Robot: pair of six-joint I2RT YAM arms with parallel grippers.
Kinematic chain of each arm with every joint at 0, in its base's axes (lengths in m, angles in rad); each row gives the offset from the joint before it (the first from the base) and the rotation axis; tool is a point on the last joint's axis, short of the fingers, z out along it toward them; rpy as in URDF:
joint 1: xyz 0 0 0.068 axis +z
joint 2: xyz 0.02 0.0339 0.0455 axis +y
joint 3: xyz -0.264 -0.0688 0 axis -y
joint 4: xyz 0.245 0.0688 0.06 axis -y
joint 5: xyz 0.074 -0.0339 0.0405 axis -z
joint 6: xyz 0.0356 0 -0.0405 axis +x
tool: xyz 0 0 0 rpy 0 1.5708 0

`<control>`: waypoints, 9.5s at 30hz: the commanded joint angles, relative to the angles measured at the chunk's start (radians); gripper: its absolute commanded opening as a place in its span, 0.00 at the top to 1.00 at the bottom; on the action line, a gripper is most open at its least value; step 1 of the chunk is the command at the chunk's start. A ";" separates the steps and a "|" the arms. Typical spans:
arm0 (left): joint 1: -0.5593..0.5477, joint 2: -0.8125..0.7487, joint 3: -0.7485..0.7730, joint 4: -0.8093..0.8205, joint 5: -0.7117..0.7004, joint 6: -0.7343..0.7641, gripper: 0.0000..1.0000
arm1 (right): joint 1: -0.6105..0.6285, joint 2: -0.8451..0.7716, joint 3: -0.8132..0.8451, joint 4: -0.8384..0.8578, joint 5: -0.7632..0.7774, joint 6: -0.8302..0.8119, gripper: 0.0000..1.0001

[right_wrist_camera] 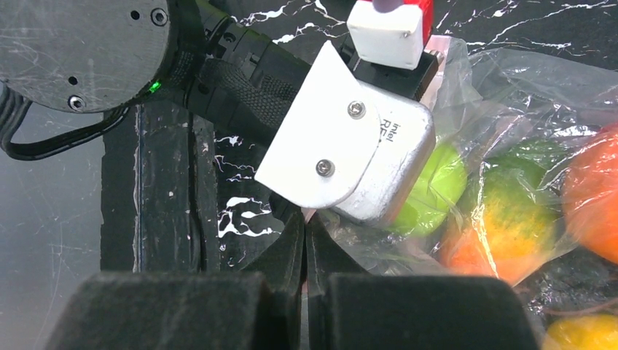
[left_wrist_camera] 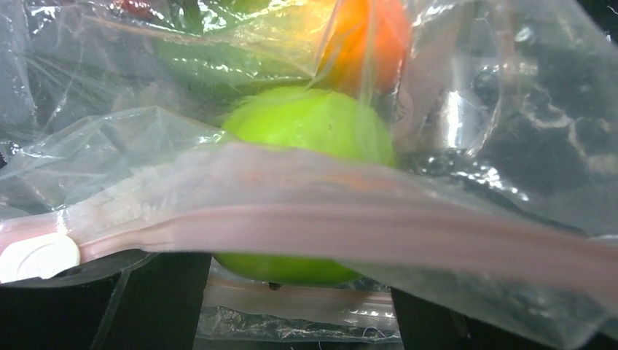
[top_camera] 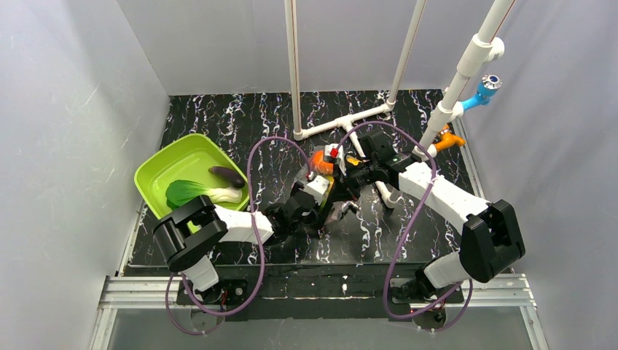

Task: Open the zip-top bag and remove the fake food
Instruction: Pick up the fake fruit from the zipper food storage bag, then place the fake fruit in the bin, then pick up the fake fruit from the zipper food storage bag.

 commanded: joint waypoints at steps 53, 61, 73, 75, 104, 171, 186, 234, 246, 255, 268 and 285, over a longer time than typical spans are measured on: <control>0.034 -0.901 -0.003 -0.910 0.123 -0.299 1.00 | -0.003 -0.017 0.007 -0.013 -0.036 -0.020 0.99; 0.055 -0.934 0.046 -1.039 0.031 -0.329 1.00 | -0.003 -0.016 0.007 -0.013 -0.035 -0.020 0.99; 0.151 -0.962 0.059 -1.134 -0.014 -0.392 1.00 | -0.006 -0.013 0.005 -0.013 -0.032 -0.021 0.99; 0.172 -0.977 0.058 -1.147 -0.026 -0.404 1.00 | -0.007 -0.013 0.005 -0.013 -0.032 -0.021 0.99; 0.357 -1.079 0.068 -1.296 -0.229 -0.526 1.00 | -0.009 -0.016 0.004 -0.013 -0.032 -0.025 0.99; 0.915 -0.950 0.068 -1.161 0.495 -0.371 0.02 | -0.016 -0.034 0.005 -0.022 -0.042 -0.032 0.99; 0.911 -1.008 -0.028 -0.912 0.948 -0.438 0.02 | -0.016 -0.031 0.006 -0.023 -0.041 -0.034 0.99; 0.125 -0.603 -0.100 -0.308 0.083 -0.861 0.41 | 0.114 -0.147 0.022 0.234 0.093 0.414 0.99; 0.125 -0.325 0.000 -0.131 0.037 -0.834 0.40 | -0.035 -0.130 -0.024 0.252 0.316 0.372 0.99; 0.125 -0.139 0.123 -0.200 -0.024 -0.956 0.38 | -0.043 -0.116 -0.036 0.270 0.383 0.361 0.99; 0.125 -0.056 0.161 -0.198 -0.095 -1.080 0.32 | -0.043 -0.104 -0.029 0.245 0.314 0.342 0.99; 0.162 -0.104 0.068 -0.082 -0.082 -0.934 0.83 | 0.013 -0.040 -0.014 0.195 0.290 0.271 0.52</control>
